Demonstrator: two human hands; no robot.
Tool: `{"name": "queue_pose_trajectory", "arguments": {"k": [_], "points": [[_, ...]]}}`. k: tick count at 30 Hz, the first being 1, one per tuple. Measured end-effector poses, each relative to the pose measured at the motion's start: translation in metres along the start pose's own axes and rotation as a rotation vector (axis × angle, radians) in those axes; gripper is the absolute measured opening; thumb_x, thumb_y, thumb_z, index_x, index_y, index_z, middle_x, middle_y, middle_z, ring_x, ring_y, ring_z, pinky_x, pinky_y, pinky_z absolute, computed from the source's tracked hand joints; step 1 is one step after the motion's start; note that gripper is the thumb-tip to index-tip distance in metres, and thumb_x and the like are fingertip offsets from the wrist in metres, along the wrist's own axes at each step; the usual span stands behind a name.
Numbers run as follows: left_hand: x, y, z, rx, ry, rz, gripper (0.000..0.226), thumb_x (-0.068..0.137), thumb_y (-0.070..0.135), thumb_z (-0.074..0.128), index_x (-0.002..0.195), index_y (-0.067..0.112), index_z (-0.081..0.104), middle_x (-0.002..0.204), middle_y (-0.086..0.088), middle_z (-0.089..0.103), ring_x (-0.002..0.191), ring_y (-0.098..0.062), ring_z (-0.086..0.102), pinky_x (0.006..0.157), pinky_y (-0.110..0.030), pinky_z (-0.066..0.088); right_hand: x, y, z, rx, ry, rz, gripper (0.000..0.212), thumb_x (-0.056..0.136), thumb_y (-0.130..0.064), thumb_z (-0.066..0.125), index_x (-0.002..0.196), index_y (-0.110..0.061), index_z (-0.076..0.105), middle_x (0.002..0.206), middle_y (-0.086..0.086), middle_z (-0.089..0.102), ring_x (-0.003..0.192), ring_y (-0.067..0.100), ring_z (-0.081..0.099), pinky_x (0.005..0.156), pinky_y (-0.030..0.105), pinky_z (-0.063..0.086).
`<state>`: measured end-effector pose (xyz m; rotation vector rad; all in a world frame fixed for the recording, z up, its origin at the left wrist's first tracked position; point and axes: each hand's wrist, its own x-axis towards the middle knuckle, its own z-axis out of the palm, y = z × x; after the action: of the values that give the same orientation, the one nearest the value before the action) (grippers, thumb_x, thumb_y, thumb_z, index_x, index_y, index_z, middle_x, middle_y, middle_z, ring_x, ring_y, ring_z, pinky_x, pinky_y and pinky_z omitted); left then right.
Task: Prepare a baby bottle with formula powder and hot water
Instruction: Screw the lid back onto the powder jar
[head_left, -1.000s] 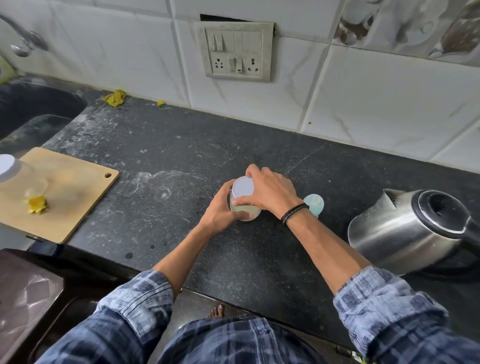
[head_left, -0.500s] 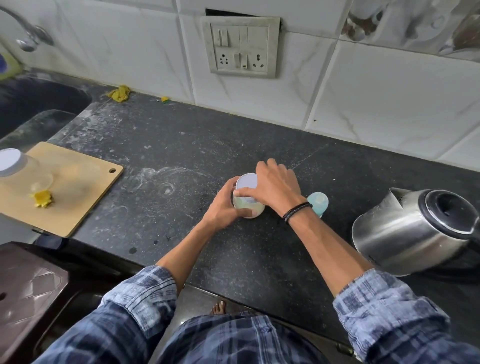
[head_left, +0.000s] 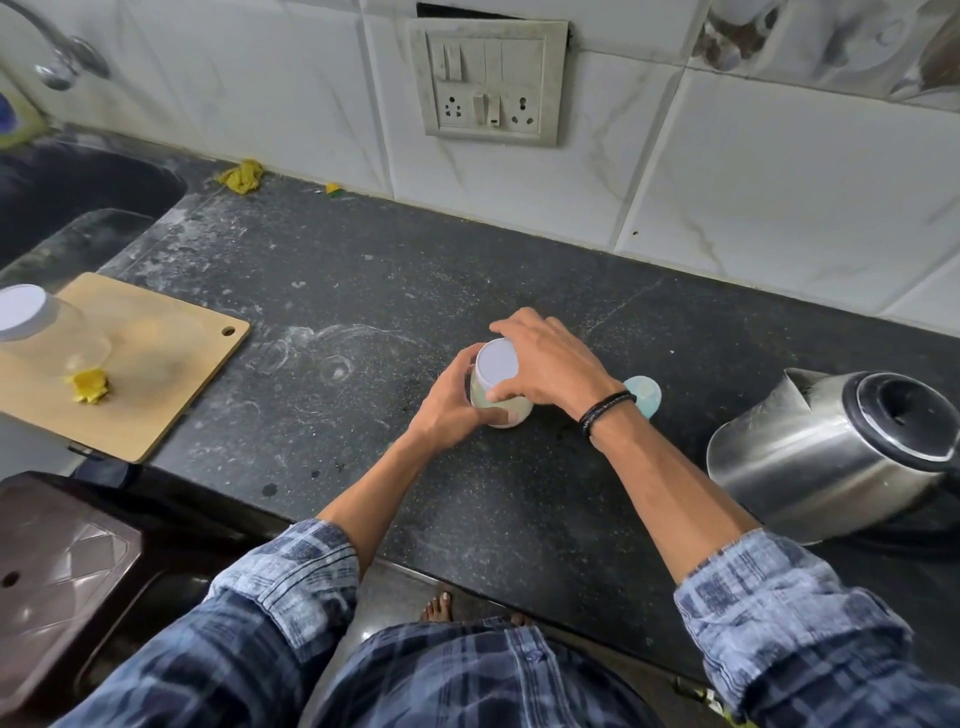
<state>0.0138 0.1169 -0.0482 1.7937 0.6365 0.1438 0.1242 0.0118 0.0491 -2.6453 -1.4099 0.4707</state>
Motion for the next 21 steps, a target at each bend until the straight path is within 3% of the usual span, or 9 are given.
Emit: {"name": "queue_pose_trajectory", "arguments": {"k": [2, 5, 8, 13, 15, 19, 21], "points": [[0.0006, 0.0003, -0.0002, 0.010, 0.002, -0.001, 0.092, 0.069, 0.013, 0.091, 0.145, 0.030, 0.041, 0.132, 0.007, 0.058, 0.121, -0.016, 0.055, 0.099, -0.032, 0.046, 0.0004, 0.0002, 0.0015, -0.004, -0.016, -0.001, 0.084, 0.080, -0.040, 0.086, 0.151, -0.020, 0.045, 0.147, 0.003, 0.048, 0.131, 0.028, 0.047, 0.100, 0.043, 0.048], [0.0013, 0.0005, -0.0013, 0.018, -0.010, -0.004, 0.095, 0.066, 0.018, 0.092, 0.144, 0.034, 0.041, 0.131, 0.008, 0.060, 0.121, -0.016, 0.057, 0.100, -0.035, 0.048, 0.0012, -0.0008, 0.0073, -0.018, 0.057, 0.084, 0.083, 0.078, -0.060, 0.080, 0.139, -0.012, 0.050, 0.136, 0.008, 0.052, 0.122, 0.030, 0.052, 0.090, 0.040, 0.048], [0.0009, 0.0018, -0.0022, 0.017, -0.007, 0.002, 0.094, 0.066, 0.016, 0.092, 0.144, 0.033, 0.043, 0.130, 0.009, 0.062, 0.119, -0.014, 0.059, 0.098, -0.032, 0.049, 0.0013, -0.0010, 0.0065, -0.027, 0.117, 0.155, 0.095, 0.075, -0.074, 0.073, 0.136, -0.005, 0.049, 0.133, 0.013, 0.050, 0.120, 0.031, 0.053, 0.090, 0.041, 0.049], [0.0021, -0.0006, -0.0020, 0.032, -0.003, 0.012, 0.093, 0.068, 0.014, 0.092, 0.144, 0.031, 0.042, 0.131, 0.007, 0.060, 0.120, -0.016, 0.057, 0.098, -0.032, 0.047, 0.0020, -0.0008, 0.0046, -0.039, 0.035, -0.004, 0.088, 0.078, -0.046, 0.086, 0.149, -0.014, 0.045, 0.144, 0.007, 0.044, 0.129, 0.029, 0.047, 0.098, 0.043, 0.050], [0.0026, -0.0004, -0.0018, 0.038, -0.008, 0.013, 0.093, 0.067, 0.014, 0.092, 0.144, 0.031, 0.042, 0.131, 0.007, 0.060, 0.121, -0.016, 0.057, 0.100, -0.033, 0.048, 0.0029, -0.0006, 0.0078, -0.035, 0.039, 0.029, 0.083, 0.077, -0.049, 0.086, 0.143, -0.013, 0.050, 0.138, 0.007, 0.049, 0.125, 0.029, 0.051, 0.092, 0.041, 0.049], [0.0012, 0.0013, -0.0031, 0.032, -0.017, 0.017, 0.092, 0.070, 0.010, 0.090, 0.146, 0.029, 0.042, 0.127, 0.012, 0.060, 0.109, 0.000, 0.057, 0.083, -0.009, 0.045, 0.0039, -0.0003, 0.0045, -0.049, 0.139, 0.179, 0.093, 0.074, -0.075, 0.074, 0.132, -0.004, 0.055, 0.128, 0.013, 0.053, 0.116, 0.032, 0.057, 0.086, 0.041, 0.050], [0.0014, 0.0019, -0.0033, 0.036, -0.020, 0.017, 0.092, 0.070, 0.010, 0.091, 0.146, 0.028, 0.042, 0.126, 0.013, 0.059, 0.109, 0.004, 0.056, 0.082, -0.010, 0.044, 0.0036, 0.0011, 0.0008, -0.021, 0.141, 0.146, 0.095, 0.074, -0.073, 0.075, 0.136, -0.006, 0.052, 0.132, 0.013, 0.050, 0.118, 0.032, 0.056, 0.090, 0.043, 0.050]]}}
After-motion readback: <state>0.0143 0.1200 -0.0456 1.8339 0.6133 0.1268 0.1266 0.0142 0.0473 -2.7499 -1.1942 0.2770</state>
